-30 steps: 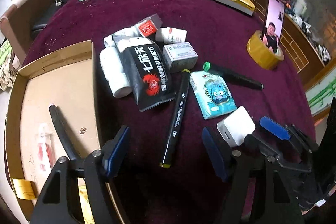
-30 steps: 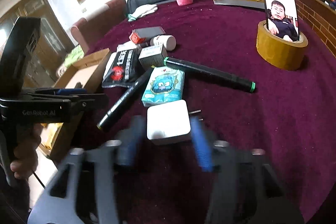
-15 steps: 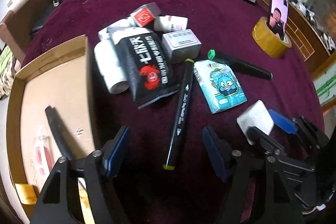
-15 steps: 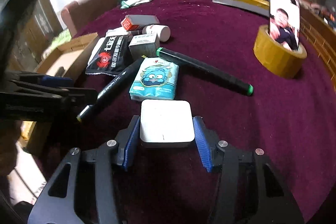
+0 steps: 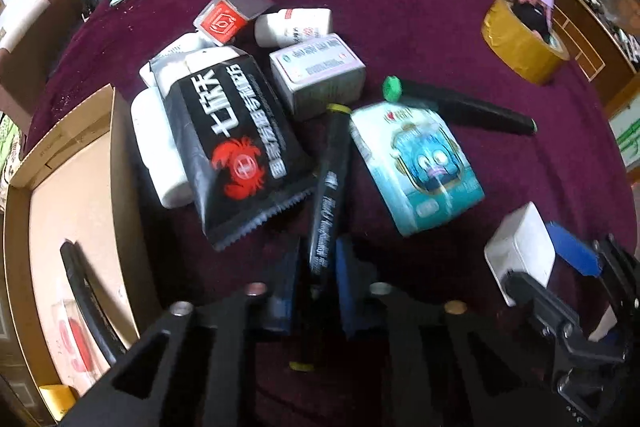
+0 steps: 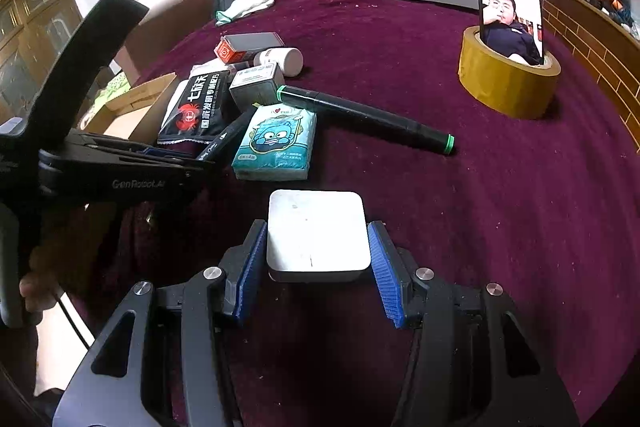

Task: Organize objects
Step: 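Close the right tool on the white charger while the left tool grasps the black marker, then carry the charger and marker into the tray and open both tools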

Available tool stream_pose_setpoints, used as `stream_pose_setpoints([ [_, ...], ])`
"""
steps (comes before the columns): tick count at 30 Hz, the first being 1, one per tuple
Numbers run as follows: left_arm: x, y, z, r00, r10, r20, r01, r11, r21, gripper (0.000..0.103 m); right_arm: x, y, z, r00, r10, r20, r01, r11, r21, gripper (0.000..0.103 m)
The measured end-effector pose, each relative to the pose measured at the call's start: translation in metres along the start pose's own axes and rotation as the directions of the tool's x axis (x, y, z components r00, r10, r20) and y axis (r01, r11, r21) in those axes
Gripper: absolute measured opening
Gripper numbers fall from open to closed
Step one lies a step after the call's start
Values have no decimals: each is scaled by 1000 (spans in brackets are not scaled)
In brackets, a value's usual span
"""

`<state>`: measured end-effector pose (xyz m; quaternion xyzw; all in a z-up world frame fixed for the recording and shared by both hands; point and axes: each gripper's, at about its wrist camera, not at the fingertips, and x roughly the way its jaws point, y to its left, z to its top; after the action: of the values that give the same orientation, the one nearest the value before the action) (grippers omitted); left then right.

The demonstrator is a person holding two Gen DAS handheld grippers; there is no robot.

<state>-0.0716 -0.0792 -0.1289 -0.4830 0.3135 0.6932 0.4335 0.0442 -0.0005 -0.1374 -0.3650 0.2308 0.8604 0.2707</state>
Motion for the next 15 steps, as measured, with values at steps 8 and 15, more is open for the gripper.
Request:
stream_pose_setpoints([
  [8,-28,6,-50,991,-112,-70,106,991,-83,13,-12,3,-4,999,51,6,-51,998,28,51],
  [15,-44,2,-72,992,-108,-64,104,992,-69,13,-22,21,-7,999,40,-16,-40,999,-29,51],
])
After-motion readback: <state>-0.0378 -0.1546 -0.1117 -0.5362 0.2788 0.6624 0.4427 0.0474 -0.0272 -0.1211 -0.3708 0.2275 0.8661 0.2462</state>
